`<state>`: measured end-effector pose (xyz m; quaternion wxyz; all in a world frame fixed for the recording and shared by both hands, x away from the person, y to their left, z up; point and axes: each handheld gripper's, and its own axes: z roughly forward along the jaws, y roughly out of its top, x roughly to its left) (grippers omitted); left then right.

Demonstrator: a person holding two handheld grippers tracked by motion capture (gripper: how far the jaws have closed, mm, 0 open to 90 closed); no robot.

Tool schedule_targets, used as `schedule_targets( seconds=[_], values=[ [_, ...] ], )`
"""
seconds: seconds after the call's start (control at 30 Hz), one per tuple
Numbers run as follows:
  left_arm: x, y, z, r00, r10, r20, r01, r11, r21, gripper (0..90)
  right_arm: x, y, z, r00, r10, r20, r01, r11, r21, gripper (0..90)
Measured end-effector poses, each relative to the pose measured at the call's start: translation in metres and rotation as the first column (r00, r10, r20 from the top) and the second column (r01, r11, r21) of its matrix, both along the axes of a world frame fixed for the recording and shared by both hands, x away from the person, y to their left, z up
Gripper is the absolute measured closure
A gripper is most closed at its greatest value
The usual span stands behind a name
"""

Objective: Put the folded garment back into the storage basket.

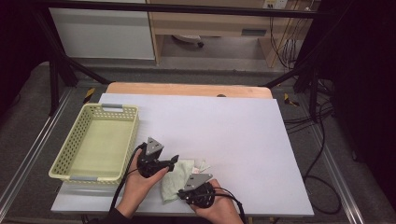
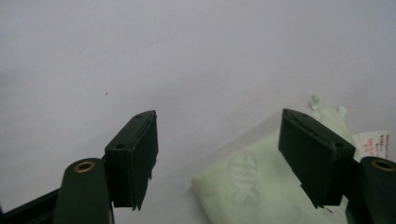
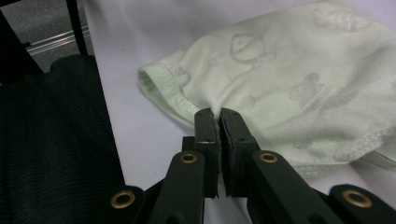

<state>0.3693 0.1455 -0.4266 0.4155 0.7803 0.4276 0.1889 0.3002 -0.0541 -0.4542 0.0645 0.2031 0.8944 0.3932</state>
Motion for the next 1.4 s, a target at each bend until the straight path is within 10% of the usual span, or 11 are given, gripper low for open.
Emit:
schedule_targets(
  seconds=[0.57, 0.87, 1.4],
  values=[
    [-0.005, 0.0, -0.029, 0.9951, -0.052, -0.084, 0.057, 0.9971, 0.051, 46.3, 0.0, 0.0, -0.001, 1.0, 0.005, 0.0, -0.005, 1.0, 0.003, 85.6],
    [-0.009, 0.0, -0.027, 0.99, -0.104, -0.096, 0.105, 0.9945, 0.005, 80.7, 0.0, 0.0, 0.0, 1.0, 0.004, 0.001, -0.004, 1.0, 0.001, 85.7],
    [0.005, -0.008, 0.005, 0.9832, -0.174, -0.056, 0.174, 0.9847, 0.001, 83.7, 0.008, -0.001, 0.006, 0.9998, -0.005, 0.02, 0.004, 0.999, 0.037, 86.1]
  ],
)
